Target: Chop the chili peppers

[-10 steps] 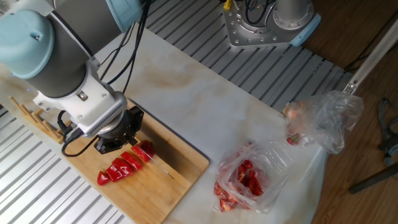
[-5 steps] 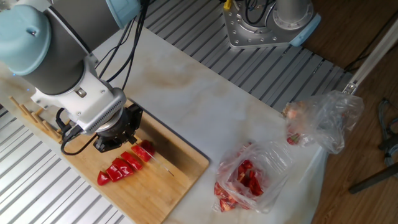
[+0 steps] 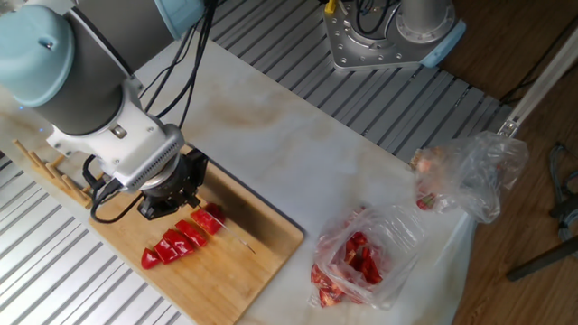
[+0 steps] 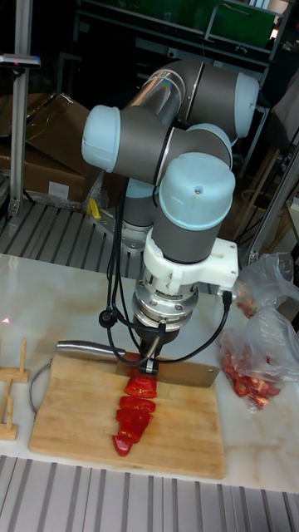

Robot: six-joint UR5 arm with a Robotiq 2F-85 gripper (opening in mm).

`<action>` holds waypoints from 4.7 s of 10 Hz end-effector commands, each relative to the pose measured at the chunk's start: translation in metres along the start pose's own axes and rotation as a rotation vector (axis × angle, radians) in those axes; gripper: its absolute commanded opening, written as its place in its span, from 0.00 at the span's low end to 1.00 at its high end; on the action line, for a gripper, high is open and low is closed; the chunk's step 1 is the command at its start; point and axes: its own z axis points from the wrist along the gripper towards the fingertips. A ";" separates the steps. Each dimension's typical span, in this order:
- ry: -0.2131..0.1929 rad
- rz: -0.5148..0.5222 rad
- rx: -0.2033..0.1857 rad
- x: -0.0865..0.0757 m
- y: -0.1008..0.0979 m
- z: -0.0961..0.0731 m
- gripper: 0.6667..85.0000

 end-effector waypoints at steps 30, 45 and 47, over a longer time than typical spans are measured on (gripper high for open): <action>-0.011 -0.012 -0.046 0.002 0.013 -0.004 0.01; -0.008 -0.013 -0.078 -0.001 0.017 -0.007 0.01; -0.010 -0.012 -0.082 -0.003 0.017 -0.004 0.01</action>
